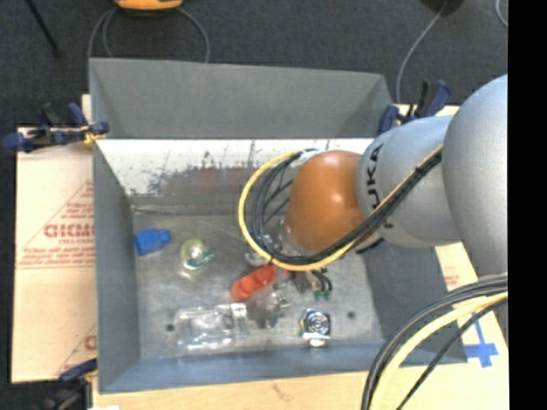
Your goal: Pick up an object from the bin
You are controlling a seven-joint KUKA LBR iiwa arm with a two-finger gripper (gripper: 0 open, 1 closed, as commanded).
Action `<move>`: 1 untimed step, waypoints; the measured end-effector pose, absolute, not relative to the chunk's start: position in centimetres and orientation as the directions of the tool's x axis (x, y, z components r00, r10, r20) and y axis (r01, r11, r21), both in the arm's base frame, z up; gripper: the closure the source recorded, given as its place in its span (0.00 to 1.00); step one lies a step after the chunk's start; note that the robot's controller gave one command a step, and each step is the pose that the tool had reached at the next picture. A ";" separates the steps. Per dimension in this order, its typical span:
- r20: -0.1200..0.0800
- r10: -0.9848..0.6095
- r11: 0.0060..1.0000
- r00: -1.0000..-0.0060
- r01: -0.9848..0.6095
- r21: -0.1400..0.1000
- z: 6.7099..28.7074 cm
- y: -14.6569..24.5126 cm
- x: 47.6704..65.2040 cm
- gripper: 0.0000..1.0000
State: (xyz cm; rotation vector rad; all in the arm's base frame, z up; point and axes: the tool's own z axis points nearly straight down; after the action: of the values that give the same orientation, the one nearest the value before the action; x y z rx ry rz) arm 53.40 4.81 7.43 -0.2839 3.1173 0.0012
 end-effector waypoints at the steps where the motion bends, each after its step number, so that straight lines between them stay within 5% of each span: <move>1: -0.019 -0.179 0.984 -0.984 -0.179 0.001 7.8 4.9 53.7 1.00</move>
Offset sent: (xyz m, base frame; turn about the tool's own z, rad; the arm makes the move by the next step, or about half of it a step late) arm 0.0000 0.0000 0.0000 0.0000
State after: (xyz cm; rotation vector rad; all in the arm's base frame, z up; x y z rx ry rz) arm 53.66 4.93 7.78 -0.2802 3.1097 0.0040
